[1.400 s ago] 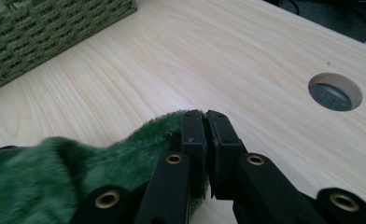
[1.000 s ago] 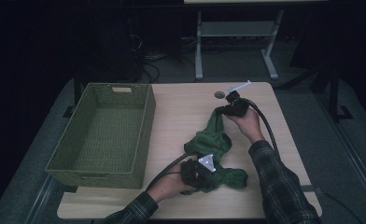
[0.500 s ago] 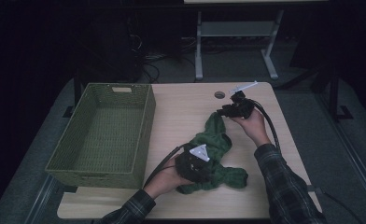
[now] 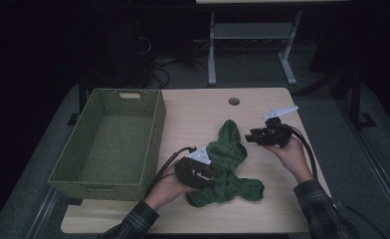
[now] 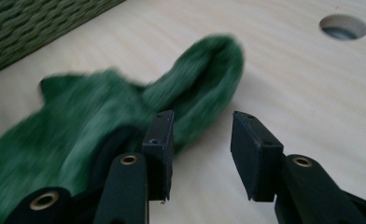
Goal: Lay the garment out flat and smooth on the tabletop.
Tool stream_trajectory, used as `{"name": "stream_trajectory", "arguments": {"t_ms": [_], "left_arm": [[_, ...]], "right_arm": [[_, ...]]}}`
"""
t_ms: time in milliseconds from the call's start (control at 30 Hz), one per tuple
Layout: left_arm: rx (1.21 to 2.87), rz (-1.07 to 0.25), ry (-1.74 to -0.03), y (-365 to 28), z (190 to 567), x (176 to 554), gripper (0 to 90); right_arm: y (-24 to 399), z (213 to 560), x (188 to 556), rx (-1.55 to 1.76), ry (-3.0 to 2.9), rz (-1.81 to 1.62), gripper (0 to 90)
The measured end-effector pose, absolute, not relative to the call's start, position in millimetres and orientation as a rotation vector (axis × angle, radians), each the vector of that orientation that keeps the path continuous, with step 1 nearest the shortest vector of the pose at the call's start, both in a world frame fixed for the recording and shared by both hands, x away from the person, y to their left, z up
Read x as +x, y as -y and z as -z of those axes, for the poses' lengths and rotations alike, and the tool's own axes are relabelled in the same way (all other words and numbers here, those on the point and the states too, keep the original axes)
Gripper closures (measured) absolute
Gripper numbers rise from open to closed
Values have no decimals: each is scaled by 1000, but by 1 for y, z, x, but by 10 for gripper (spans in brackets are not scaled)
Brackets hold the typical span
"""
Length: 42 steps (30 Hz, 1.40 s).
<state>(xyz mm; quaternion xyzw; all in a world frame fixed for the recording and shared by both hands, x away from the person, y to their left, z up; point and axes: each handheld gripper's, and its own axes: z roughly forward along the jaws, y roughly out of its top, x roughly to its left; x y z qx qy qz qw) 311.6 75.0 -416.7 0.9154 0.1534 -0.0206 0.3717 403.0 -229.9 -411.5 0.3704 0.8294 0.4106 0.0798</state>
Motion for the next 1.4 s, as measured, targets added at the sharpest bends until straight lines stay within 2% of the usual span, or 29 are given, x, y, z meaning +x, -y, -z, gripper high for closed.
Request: {"name": "stream_trajectory", "arguments": {"t_ms": [167,800,1000,1267,1333,1400], "left_arm": [[2355,55,-391,-74,418,307,612],[2365,29,-409,-76,421,297,625],[2365,23,-402,-70,422,296,634],[2384,20,-376,-62,425,294,646],[2387,19,-370,-60,427,294,650],[2395,20,-367,-59,428,295,654]], "right_arm": [[243,417,366,1084,-2488,-1249,590],[263,436,269,1063,-2539,-1257,578],[262,447,253,1075,-2577,-1258,570],[254,459,256,1098,-2635,-1233,560],[252,461,258,1094,-2647,-1239,593],[250,462,259,1086,-2658,-1248,685]]}}
